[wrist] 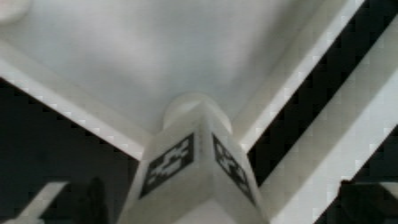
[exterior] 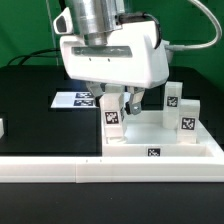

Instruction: Assemble square table

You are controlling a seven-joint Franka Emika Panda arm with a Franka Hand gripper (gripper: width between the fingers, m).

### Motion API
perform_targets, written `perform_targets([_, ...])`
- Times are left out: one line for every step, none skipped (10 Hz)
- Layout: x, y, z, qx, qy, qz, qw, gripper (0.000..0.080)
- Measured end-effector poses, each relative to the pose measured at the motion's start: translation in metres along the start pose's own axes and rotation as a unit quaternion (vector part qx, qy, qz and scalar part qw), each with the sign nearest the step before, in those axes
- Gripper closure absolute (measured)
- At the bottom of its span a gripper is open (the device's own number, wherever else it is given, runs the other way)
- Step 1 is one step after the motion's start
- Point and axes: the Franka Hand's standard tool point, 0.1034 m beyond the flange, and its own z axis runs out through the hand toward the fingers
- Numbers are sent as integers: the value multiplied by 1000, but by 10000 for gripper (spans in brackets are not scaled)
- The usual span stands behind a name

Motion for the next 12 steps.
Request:
perform_targets([0, 0, 0, 0, 0, -56, 998, 150])
perform_targets([0, 0, 0, 0, 0, -102, 995, 150])
perform_targets([1, 1, 0, 0, 0, -148, 989, 150])
perform_targets([2, 1, 0, 0, 0, -193, 981, 150])
perform_targets([2, 1, -1, 0, 0, -226, 974, 150])
perform_targets([2, 1, -1, 0, 0, -249, 969, 150])
perform_targets([1, 1, 0, -1, 0, -286, 958, 150])
perform_targets([1, 1, 0, -1, 0, -311, 950, 150])
perform_targets([1, 1, 0, 0, 0, -305, 952, 150])
perform_targets([1, 1, 0, 0, 0, -306, 952, 278])
perform_targets([1, 1, 0, 0, 0, -306, 952, 278])
perform_targets([1, 1, 0, 0, 0, -306, 952, 415])
